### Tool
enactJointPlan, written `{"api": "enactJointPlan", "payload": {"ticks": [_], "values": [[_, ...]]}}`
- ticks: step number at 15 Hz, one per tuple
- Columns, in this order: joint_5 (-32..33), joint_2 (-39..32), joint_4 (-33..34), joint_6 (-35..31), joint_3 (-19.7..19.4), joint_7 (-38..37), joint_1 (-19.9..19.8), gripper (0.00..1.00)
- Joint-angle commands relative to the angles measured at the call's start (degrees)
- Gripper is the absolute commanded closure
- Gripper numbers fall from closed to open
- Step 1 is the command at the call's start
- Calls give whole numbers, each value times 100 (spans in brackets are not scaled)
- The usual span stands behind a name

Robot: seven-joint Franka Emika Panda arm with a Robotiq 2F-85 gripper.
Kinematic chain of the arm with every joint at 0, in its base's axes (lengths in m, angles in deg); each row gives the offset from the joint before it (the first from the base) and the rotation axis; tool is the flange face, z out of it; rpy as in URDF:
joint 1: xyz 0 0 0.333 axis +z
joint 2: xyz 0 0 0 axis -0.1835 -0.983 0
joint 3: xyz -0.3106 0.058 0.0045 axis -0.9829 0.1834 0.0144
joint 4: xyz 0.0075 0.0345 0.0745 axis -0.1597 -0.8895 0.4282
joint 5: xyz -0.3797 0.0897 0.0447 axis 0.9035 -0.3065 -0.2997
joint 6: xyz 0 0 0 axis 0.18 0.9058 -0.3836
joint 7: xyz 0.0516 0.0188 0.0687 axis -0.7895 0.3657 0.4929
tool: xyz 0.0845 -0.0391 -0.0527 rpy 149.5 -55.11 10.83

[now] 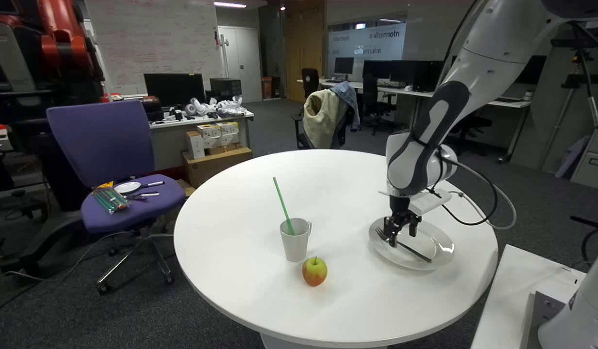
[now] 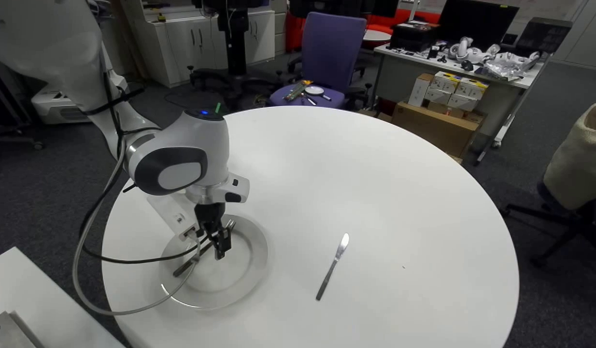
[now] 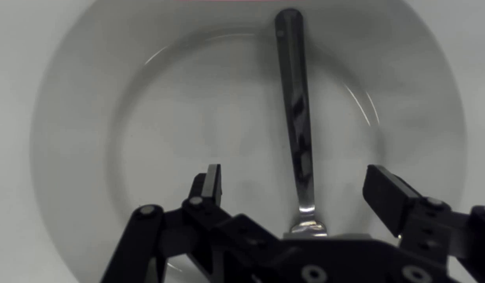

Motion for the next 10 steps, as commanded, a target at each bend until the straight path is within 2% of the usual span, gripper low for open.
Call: {"api": "enactJointPlan", "payload": {"ticks": [1, 3, 10], "values": [[1, -200, 241, 93, 50, 39, -37, 28], [-4, -304, 340, 109, 65, 26, -24, 39], [17, -442, 611, 178, 73, -24, 6, 94]]}}
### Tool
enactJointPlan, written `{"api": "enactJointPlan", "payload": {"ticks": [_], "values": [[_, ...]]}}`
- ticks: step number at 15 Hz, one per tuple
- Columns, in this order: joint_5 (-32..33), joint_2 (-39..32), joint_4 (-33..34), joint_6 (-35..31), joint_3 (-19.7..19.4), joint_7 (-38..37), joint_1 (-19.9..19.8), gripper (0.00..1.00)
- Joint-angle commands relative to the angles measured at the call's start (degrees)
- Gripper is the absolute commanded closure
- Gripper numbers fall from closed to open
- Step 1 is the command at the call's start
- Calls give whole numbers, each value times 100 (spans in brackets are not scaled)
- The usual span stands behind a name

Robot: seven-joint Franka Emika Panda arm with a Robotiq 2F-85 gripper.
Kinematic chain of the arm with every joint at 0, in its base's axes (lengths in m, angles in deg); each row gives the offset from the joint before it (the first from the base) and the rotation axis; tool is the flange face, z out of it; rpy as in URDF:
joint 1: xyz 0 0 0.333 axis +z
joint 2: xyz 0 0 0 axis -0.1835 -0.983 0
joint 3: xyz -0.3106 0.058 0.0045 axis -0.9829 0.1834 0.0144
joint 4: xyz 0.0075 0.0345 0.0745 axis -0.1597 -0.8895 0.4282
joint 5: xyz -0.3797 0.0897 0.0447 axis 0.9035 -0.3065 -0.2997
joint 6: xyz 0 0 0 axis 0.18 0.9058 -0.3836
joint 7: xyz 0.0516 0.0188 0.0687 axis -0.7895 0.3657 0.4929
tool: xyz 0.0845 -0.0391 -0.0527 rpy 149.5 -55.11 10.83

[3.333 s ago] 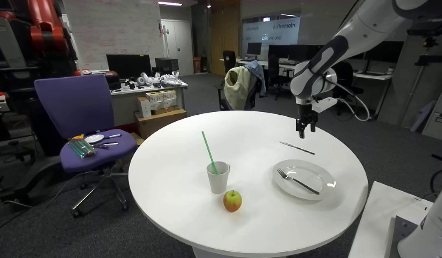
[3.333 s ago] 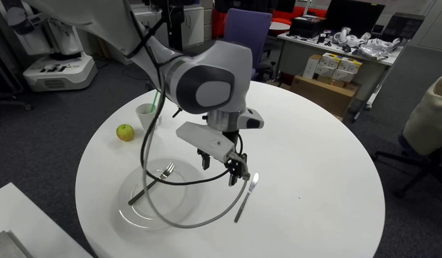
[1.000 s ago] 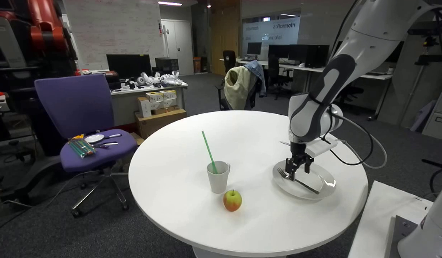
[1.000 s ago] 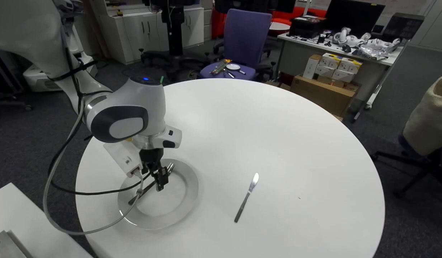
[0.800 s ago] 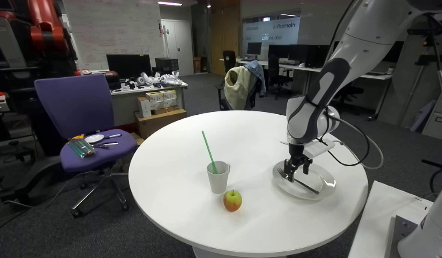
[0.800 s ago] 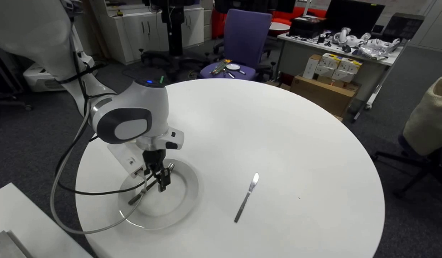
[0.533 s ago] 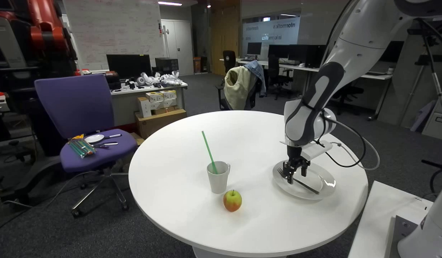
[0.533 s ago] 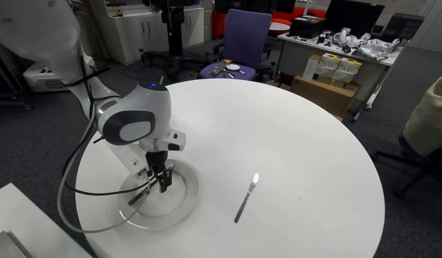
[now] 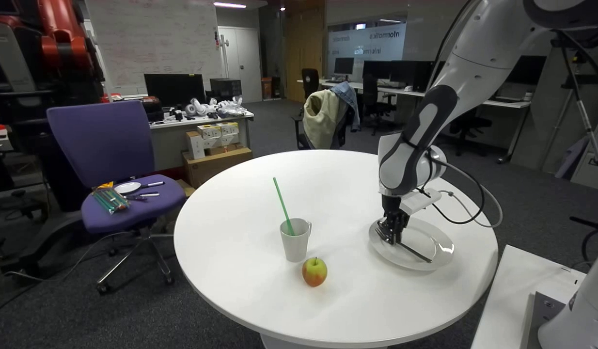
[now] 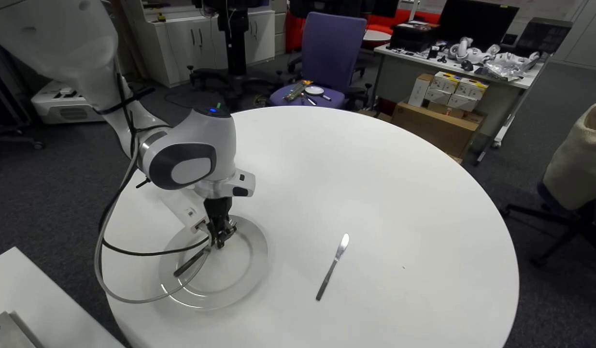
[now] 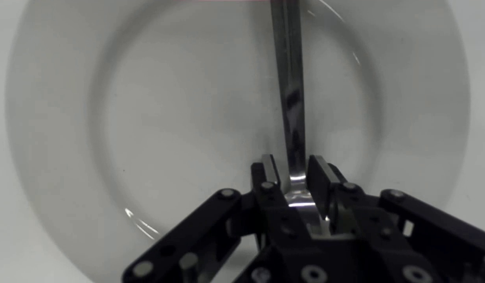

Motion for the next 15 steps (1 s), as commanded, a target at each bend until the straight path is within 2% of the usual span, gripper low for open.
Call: {"api": "enactJointPlan", "payload": {"ticks": [1, 6, 11, 15], "values": [[20, -149, 204, 120, 16, -16, -23, 99], [78, -142, 266, 157, -49, -113, 10, 97], [392, 652, -35, 424, -616, -244, -82, 97], [679, 1367, 60, 1009, -1036, -202, -291, 97]]}}
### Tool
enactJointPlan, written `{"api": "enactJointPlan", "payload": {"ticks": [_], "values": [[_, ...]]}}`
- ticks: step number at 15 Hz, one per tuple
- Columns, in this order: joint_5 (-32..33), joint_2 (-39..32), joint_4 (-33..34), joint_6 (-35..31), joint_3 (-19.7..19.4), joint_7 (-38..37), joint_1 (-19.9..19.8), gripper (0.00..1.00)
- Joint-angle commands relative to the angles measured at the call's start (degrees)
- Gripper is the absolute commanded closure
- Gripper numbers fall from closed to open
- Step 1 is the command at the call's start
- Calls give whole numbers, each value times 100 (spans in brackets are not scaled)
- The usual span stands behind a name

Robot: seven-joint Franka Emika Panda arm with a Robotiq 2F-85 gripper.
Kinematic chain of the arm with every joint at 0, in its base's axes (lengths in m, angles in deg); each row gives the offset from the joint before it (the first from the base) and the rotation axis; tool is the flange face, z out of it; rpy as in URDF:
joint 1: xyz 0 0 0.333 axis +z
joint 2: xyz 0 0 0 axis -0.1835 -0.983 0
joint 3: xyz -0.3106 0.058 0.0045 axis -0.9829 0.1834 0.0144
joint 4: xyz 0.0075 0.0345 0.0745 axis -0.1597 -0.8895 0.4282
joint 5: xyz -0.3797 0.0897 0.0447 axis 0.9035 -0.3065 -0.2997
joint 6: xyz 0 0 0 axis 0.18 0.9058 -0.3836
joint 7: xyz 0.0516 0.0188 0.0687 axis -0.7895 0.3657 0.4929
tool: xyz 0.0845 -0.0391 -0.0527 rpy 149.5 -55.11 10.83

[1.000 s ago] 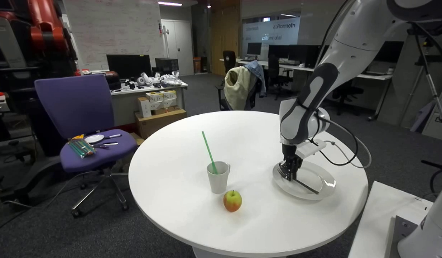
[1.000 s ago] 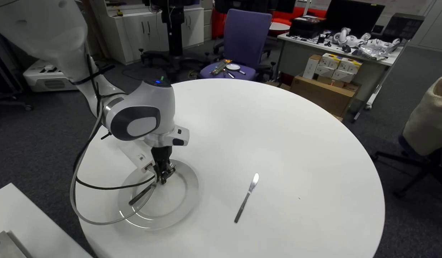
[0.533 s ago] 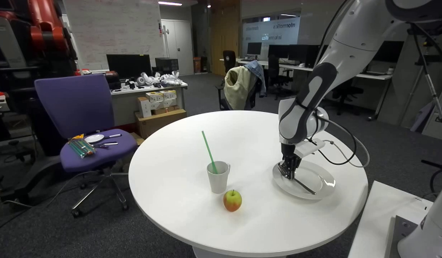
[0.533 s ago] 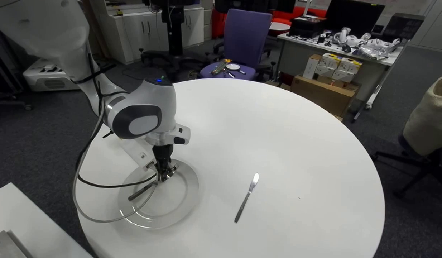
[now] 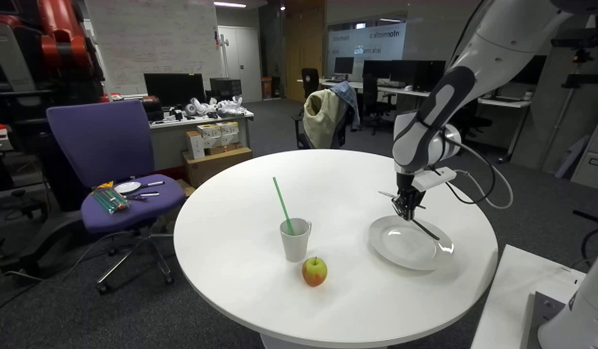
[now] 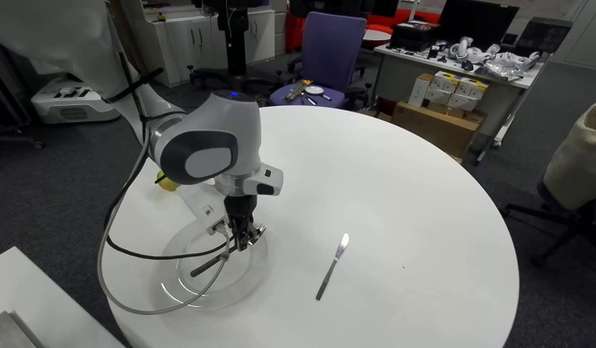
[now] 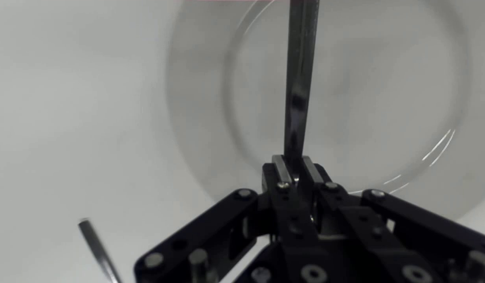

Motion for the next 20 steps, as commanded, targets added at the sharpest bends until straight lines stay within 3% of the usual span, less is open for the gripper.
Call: {"api": "enactJointPlan", "payload": {"ticks": [1, 6, 12, 20], "values": [[408, 913, 68, 781, -277, -82, -271, 97], [1358, 691, 1225, 1810, -380, 278, -603, 97], [608, -256, 2589, 2149, -146, 1161, -870, 97], [506, -1818, 4102, 2176, 133, 1362, -1130, 97]]}}
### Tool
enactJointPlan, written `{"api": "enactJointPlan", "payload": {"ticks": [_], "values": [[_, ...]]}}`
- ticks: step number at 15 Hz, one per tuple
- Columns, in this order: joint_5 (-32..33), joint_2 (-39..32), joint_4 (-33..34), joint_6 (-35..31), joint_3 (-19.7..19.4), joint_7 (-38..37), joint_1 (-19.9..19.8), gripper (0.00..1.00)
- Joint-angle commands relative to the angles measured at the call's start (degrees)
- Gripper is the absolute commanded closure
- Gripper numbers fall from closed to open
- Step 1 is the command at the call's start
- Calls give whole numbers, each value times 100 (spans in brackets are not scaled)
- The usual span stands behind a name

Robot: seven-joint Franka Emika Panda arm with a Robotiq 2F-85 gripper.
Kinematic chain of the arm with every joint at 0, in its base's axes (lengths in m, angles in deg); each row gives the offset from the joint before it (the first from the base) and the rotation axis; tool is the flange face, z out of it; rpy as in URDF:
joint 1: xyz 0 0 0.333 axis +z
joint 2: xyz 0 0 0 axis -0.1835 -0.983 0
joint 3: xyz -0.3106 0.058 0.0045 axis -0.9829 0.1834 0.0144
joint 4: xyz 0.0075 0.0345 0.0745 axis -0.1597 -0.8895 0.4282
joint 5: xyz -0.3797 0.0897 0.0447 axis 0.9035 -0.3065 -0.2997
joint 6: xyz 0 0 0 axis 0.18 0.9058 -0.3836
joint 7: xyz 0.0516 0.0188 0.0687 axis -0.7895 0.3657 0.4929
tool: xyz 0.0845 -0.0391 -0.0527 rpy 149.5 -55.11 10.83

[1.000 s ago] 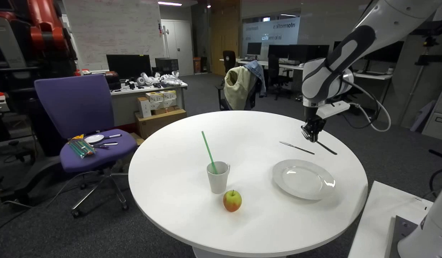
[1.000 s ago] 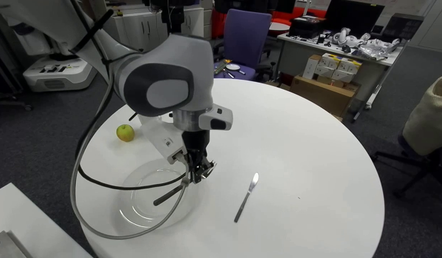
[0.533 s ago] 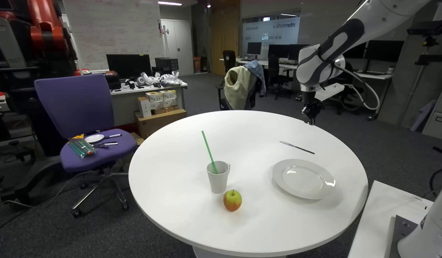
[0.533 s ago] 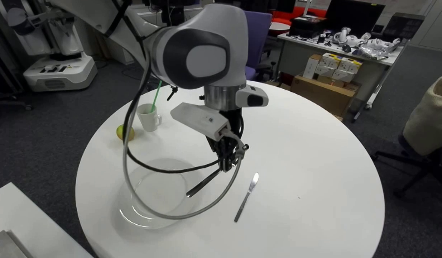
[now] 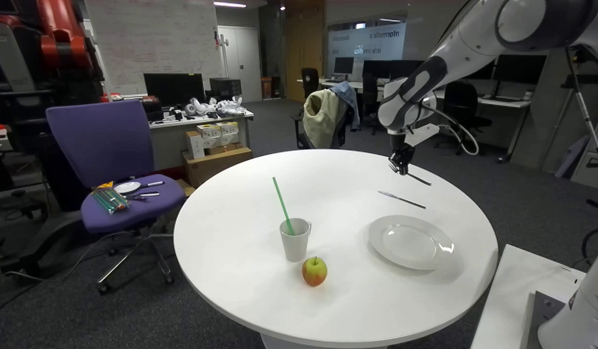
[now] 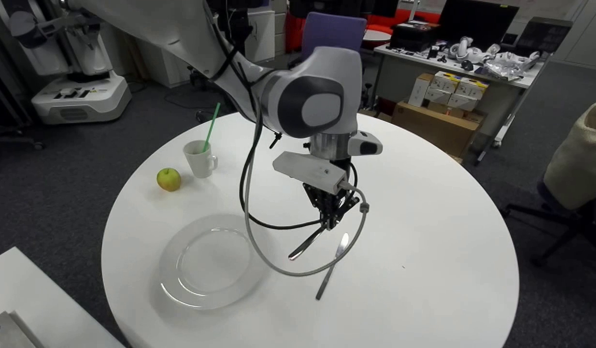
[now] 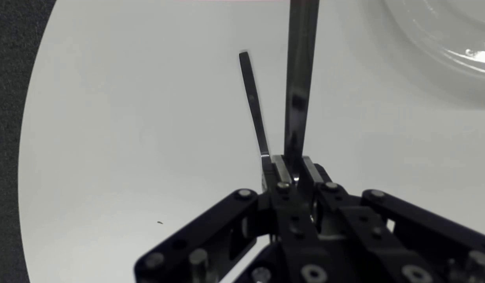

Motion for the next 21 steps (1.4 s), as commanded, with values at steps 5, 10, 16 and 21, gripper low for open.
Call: {"api": "enactJointPlan", "payload": {"ticks": [5, 10, 16, 21], "values": [[-33, -881, 782, 8, 272, 211, -233, 97], [69, -1029, 529, -228, 343, 406, -229, 97], [143, -1188, 544, -139, 361, 803, -264, 97], [69, -1266, 642, -146, 375, 859, -301, 97]]}}
